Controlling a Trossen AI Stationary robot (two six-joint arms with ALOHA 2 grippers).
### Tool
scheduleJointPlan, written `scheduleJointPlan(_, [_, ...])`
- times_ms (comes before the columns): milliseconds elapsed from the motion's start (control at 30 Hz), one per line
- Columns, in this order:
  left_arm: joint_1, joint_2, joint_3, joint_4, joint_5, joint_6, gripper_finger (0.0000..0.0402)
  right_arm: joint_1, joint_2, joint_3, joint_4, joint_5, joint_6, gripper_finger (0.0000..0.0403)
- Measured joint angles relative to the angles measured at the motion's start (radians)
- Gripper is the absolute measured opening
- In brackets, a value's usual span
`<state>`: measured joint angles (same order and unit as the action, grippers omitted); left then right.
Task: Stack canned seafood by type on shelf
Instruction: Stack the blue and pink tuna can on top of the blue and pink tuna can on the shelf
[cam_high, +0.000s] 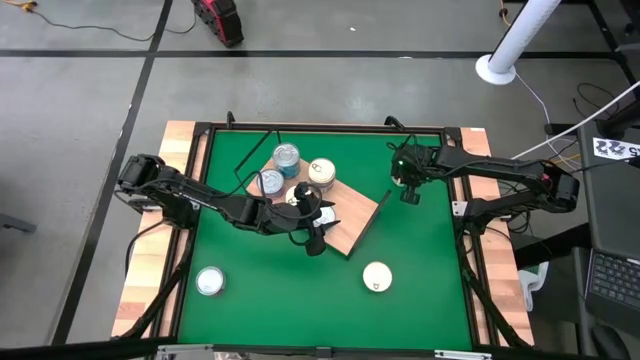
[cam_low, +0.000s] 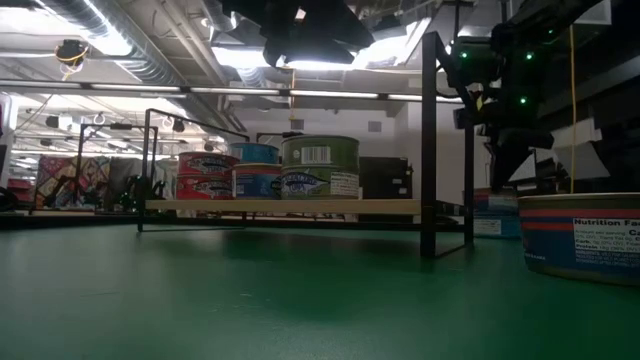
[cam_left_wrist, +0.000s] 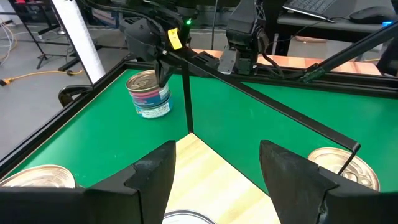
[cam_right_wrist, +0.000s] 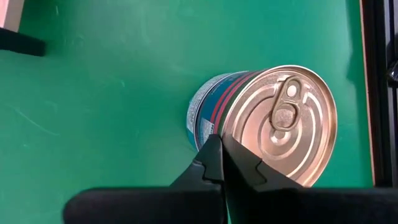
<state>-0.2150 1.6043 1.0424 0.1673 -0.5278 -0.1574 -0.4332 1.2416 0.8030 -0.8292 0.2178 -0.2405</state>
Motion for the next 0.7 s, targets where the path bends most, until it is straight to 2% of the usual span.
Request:
scheduleJointPlan(367, [0.0,0.0,0.0,0.0,0.0,0.0,0.0227,0.001,-0.003,0.007,-0.026,0.005,0.0,0.0])
scheduleJointPlan(700, [0.0,0.0,0.0,0.0,0.0,0.0,0.0227,0.001,-0.003,0.108,-0.095,-0.002,0.0,0.0])
